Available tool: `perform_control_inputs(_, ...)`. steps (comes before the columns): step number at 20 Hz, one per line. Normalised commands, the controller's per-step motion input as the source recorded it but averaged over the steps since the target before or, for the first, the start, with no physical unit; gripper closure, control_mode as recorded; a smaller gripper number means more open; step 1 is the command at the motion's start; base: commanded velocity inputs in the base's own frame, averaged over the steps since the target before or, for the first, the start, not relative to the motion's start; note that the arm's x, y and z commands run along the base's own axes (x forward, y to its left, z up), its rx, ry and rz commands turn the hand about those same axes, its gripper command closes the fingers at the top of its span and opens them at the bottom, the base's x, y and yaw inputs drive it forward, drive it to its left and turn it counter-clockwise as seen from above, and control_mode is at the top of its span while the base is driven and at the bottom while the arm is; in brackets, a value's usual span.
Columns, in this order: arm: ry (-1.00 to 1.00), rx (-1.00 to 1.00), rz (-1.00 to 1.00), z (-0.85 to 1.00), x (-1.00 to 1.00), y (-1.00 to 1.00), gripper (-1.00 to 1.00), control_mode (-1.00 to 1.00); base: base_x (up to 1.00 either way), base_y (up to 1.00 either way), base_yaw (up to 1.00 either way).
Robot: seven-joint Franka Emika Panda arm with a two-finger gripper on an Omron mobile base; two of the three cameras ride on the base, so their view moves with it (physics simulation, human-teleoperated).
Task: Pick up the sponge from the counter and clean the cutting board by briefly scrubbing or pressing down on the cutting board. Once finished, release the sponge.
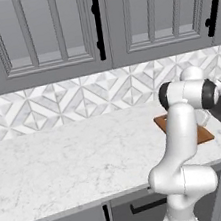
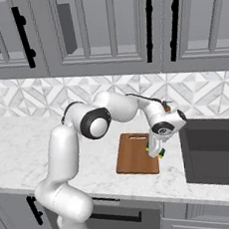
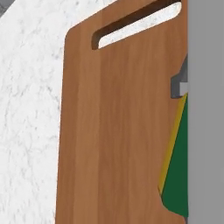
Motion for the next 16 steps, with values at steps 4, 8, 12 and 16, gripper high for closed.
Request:
perform_control_inputs(4,0.10,0.00,0.28,-1.00,-0.68,1.00,1.00,-1.00,0.00,0.00,0.00)
perform_control_inputs(8,-0.02,0.01,0.21,-0.86,-0.61,0.85,1.00,-1.00,0.00,0.00,0.00)
perform_control_inputs(12,-0.15,0.00,0.06,0.42,-0.03,0.34,1.00,-1.00,0.00,0.00,0.00)
perform_control_inputs(16,0.01,0.15,0.02,0.65,0.25,0.05,1.00,-1.00,0.00,0.00,0.00)
